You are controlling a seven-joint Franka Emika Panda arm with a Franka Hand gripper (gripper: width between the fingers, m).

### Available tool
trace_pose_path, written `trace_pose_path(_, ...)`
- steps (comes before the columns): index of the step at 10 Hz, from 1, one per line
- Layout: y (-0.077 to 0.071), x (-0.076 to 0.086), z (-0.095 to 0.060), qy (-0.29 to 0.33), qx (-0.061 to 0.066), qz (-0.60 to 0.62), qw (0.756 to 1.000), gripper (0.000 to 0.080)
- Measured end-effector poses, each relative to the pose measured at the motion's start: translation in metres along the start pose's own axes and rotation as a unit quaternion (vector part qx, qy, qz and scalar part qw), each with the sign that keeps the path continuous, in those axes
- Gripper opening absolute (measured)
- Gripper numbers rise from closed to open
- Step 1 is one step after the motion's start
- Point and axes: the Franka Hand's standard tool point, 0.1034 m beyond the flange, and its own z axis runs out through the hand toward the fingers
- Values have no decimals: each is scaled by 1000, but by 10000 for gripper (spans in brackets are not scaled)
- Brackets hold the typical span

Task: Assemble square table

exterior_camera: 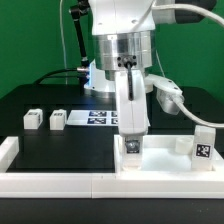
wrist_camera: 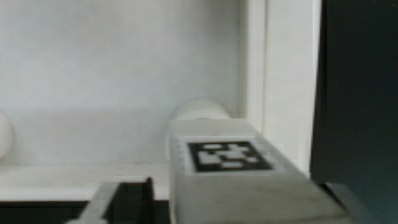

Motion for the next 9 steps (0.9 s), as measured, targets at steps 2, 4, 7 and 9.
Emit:
trace_pose_path(2,-2,2,-3,4,3,-188,982,617)
trace_pose_path(4,0,1,-4,5,3,-253,967,640)
trace_pose_path(7,-2,2,-7,12,-2,-446,895,649)
trace_pose_path(9,-2,4,-7,12,-2,-478,878,649)
